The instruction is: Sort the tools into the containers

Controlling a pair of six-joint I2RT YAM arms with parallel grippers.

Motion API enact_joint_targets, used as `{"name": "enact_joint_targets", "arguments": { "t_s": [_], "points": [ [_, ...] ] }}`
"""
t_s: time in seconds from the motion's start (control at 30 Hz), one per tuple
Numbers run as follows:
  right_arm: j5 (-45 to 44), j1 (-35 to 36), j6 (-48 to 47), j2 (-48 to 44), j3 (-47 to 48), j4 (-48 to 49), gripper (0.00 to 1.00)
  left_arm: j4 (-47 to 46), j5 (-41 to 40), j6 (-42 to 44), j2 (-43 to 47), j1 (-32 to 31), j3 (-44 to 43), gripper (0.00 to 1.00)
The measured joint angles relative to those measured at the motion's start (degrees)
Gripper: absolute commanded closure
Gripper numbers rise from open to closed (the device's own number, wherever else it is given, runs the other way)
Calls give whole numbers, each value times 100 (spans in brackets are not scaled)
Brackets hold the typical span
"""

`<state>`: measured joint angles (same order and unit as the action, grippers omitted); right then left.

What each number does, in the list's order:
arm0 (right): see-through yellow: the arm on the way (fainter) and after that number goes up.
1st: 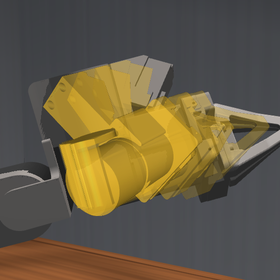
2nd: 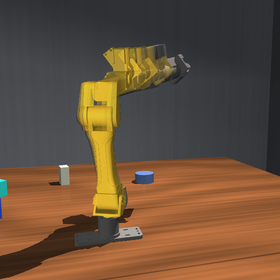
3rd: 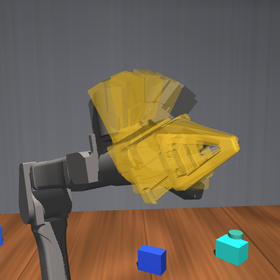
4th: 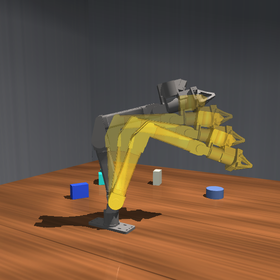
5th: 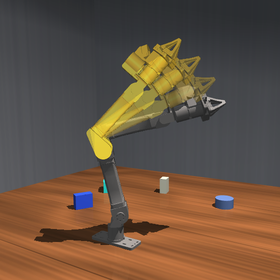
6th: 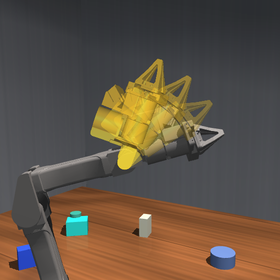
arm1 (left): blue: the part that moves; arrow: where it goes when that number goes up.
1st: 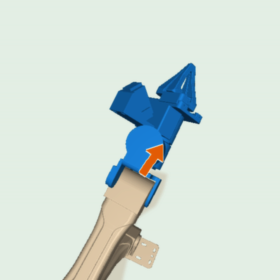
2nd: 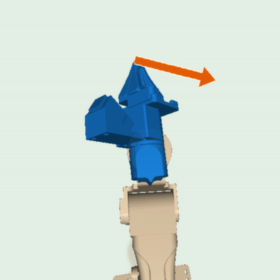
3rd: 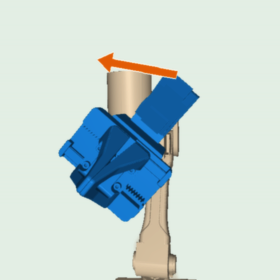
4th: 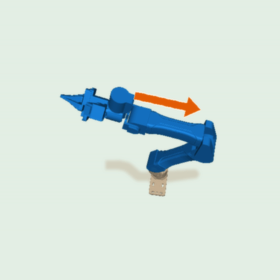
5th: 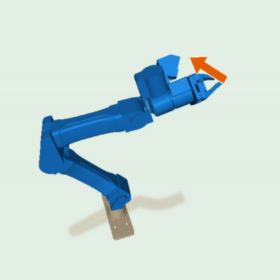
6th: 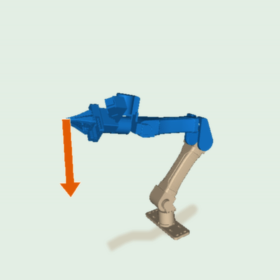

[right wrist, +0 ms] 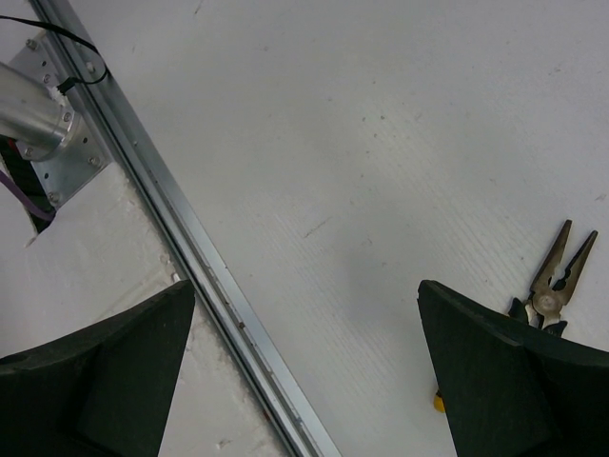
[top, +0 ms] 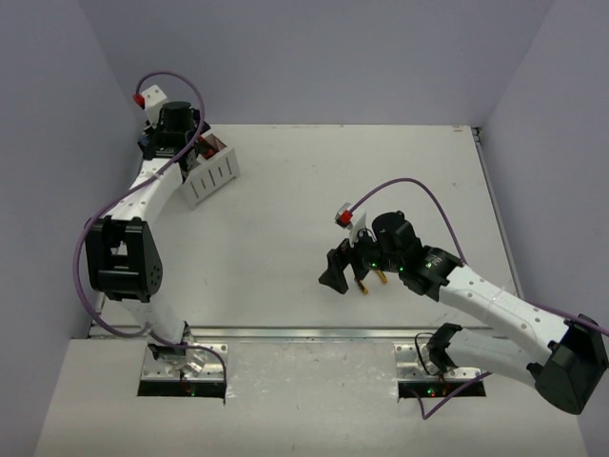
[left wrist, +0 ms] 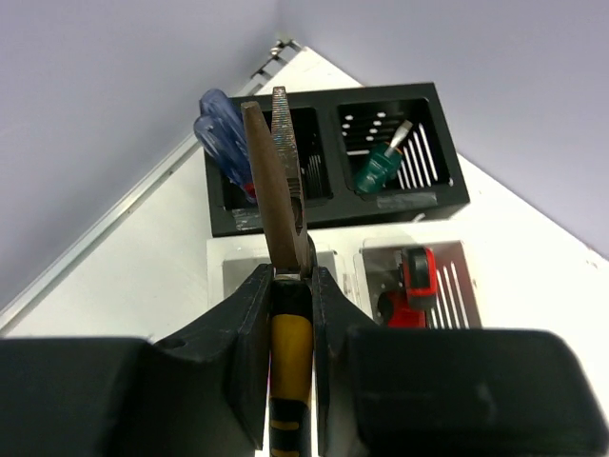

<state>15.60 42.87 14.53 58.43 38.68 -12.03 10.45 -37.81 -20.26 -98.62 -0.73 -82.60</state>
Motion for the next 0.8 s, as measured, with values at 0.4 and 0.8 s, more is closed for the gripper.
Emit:
{"name": "enact_joint_targets", "arguments": {
  "t_s": [0.4,0.8],
  "points": [
    [73,0,2,-102,-64,40,1,-3100,1448,1691,2477,9,3103,100],
    [-25,0,488,170,413,-10,1,-2459,5746,1848,3634,70,2981,100]
  ]
}}
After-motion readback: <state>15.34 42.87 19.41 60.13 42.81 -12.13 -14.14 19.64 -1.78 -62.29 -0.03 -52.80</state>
